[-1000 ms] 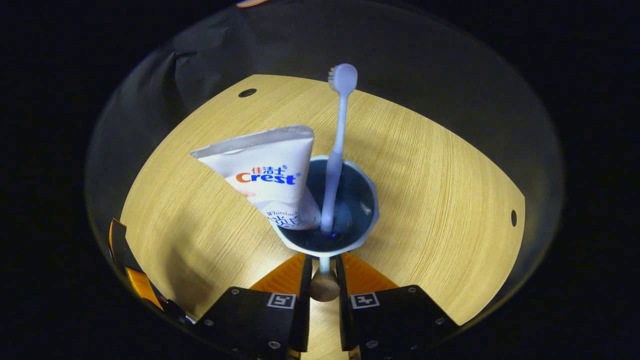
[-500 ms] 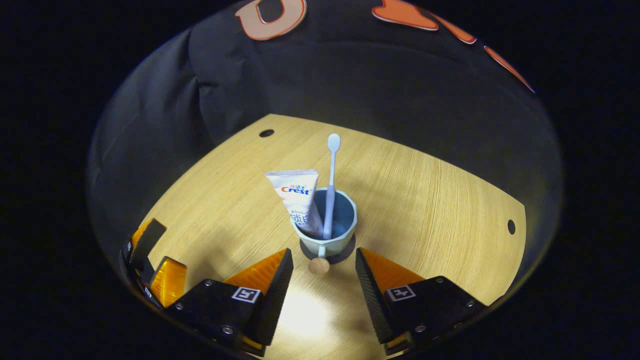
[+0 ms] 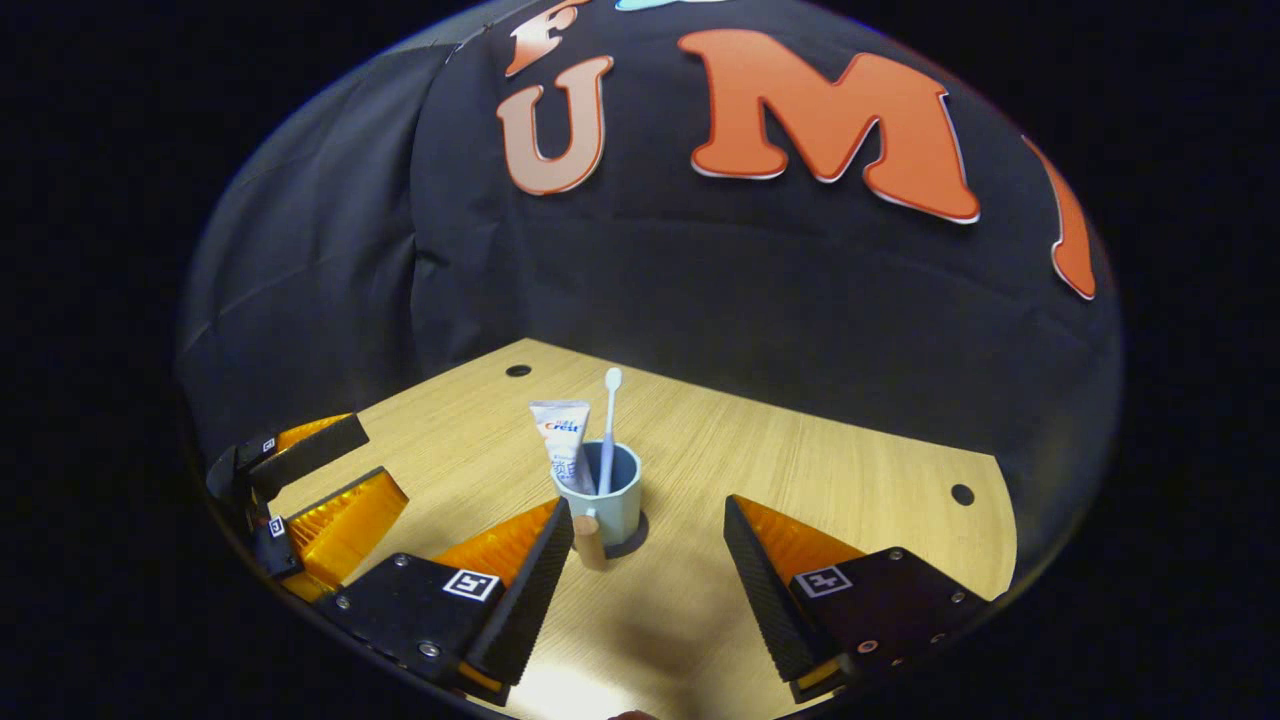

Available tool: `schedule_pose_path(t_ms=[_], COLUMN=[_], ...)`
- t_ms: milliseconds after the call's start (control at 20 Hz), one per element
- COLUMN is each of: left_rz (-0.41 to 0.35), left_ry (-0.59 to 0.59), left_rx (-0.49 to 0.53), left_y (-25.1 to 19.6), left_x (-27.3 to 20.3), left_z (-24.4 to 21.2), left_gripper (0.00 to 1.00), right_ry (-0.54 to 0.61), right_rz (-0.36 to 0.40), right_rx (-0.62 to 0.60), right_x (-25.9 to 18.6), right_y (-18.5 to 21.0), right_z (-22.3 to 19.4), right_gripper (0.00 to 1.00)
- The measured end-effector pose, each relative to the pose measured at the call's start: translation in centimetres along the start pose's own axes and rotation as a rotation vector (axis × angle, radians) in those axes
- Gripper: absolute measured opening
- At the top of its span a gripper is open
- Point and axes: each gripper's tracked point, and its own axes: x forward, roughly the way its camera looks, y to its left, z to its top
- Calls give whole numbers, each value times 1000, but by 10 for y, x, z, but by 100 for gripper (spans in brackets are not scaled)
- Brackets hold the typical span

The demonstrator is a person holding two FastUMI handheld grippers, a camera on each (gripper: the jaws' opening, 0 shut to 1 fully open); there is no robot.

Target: Put the toothbrush and toothpaste on the desktop into the cup, then pick up the cup and place it on the coaster on the desktop.

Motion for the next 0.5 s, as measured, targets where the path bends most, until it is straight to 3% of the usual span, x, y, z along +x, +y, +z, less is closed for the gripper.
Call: schedule_pose_path(t_ms=[250, 500], left_rz=[-25, -41], left_ry=[-14, -32], left_rx=[6, -16], left_y=[-16, -28], left_x=[5, 9], left_z=[6, 10], left_gripper=[98, 98], right_ry=[-106, -235], right_rz=[-63, -191], right_rx=[48, 34], right_x=[-24, -47], right_y=[-20, -55], right_z=[-10, -12], right_gripper=[93, 93])
